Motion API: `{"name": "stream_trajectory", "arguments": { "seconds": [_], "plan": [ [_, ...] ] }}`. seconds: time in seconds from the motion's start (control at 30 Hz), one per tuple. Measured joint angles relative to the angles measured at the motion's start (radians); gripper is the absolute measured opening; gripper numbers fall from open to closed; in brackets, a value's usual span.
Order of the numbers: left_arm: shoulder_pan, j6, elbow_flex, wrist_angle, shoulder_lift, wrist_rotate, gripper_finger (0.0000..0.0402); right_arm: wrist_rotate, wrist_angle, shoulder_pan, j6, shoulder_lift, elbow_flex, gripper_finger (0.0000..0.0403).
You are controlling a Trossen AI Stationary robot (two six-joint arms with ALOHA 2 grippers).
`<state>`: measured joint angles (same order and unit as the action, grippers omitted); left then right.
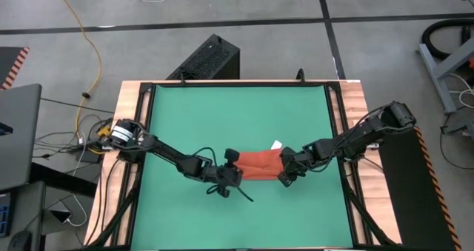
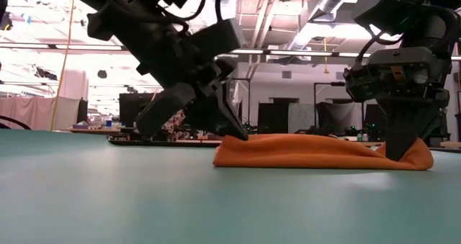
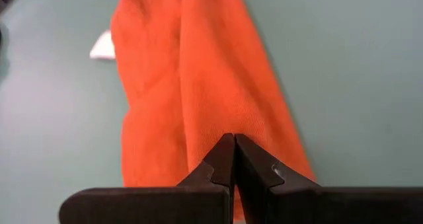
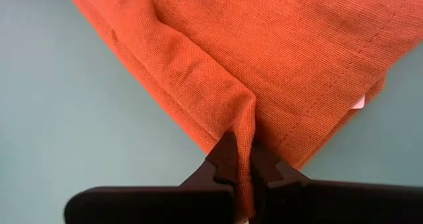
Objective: Roll towel
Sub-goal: Roll the orange towel
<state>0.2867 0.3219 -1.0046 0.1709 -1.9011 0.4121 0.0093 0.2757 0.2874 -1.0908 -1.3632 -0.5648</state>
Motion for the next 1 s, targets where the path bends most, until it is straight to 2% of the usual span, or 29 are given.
{"name": "stream_trajectory", "arguments": {
  "seconds": [0.23,0.47,0.7,1.0],
  "plan": [
    [-0.018,-0.108,0.027,-0.016,0.001,-0.042,0.0000,-0.006,0.000,0.000,0.005,0.000,0.000,0.0020],
    [-0.016,-0.143,0.040,-0.026,0.001,-0.044,0.0000,-0.011,-0.076,0.017,0.154,0.001,-0.004,0.0049],
    [-0.012,-0.144,0.040,-0.026,0.001,-0.044,0.0000,-0.009,-0.077,0.020,0.265,0.001,-0.075,0.0076],
    [0.022,-0.146,0.040,-0.049,0.002,-0.012,0.0000,0.099,-0.003,0.019,0.283,0.001,-0.082,0.0108]
  ]
}}
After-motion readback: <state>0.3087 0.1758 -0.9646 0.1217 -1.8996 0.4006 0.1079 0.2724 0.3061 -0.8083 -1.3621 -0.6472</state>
